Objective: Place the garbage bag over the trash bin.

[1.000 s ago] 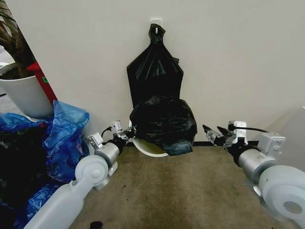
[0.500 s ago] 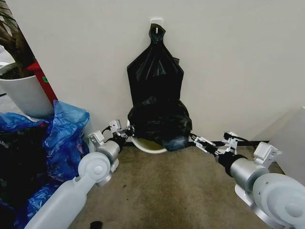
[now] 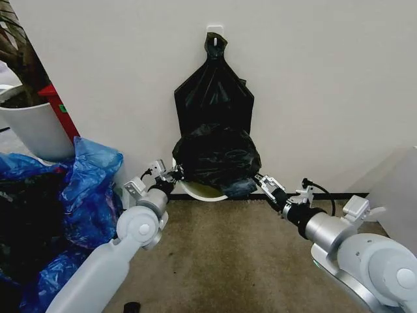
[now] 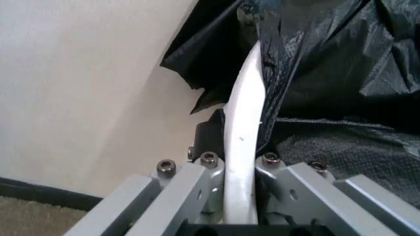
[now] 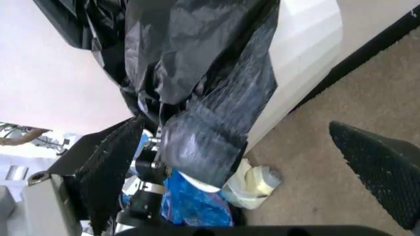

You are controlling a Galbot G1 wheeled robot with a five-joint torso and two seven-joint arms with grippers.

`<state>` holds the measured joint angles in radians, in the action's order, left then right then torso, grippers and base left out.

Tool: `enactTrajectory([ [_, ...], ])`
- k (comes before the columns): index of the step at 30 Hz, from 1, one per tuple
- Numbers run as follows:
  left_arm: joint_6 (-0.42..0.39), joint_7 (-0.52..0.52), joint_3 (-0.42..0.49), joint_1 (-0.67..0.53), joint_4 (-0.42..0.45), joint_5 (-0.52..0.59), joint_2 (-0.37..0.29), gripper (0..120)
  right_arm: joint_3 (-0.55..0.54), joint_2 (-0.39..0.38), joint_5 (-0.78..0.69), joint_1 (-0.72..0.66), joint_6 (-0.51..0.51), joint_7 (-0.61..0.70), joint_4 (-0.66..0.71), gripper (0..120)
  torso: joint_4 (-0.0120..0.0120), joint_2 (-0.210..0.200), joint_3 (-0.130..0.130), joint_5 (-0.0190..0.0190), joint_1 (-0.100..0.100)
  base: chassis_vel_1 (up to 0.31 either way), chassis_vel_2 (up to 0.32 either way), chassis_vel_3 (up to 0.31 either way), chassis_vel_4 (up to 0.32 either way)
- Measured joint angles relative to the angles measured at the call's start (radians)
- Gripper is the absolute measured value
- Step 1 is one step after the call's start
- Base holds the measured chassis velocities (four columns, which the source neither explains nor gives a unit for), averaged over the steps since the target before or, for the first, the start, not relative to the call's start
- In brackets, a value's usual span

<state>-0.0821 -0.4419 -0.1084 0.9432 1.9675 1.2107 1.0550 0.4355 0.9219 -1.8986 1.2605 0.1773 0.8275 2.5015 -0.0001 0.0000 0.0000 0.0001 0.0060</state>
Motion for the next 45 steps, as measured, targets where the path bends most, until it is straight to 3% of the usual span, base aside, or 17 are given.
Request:
enactTrajectory([
  [4, -0.001, 0.000, 0.000, 0.001, 0.007, -0.005, 0.003, 1, -0.017, 0.007, 0.008, -0.002, 0.004, -0.008, 0.000, 100, -0.0004, 0.000, 0.000, -0.0001, 0.000, 0.000, 0.000, 0.000, 0.000],
  [8, -0.005, 0.001, 0.000, 0.003, 0.013, -0.006, 0.004, 1, -0.021, 0.011, 0.019, -0.002, 0.009, -0.015, -0.001, 88, -0.0005, 0.000, 0.000, -0.0002, 0.000, 0.000, 0.000, 0.000, 0.000],
  [32, -0.013, 0.001, -0.005, 0.021, 0.042, -0.019, -0.001, 1, -0.037, -0.003, 0.047, 0.048, 0.069, -0.057, -0.002, 0, -0.0001, 0.000, 0.000, -0.0001, 0.000, 0.000, 0.000, 0.000, 0.000],
  [45, -0.019, -0.018, -0.004, 0.027, 0.054, -0.015, -0.018, 1, -0.091, -0.045, 0.023, 0.063, 0.292, -0.132, -0.002, 0, -0.0002, 0.000, 0.000, -0.0002, 0.000, 0.000, 0.000, 0.000, 0.000],
])
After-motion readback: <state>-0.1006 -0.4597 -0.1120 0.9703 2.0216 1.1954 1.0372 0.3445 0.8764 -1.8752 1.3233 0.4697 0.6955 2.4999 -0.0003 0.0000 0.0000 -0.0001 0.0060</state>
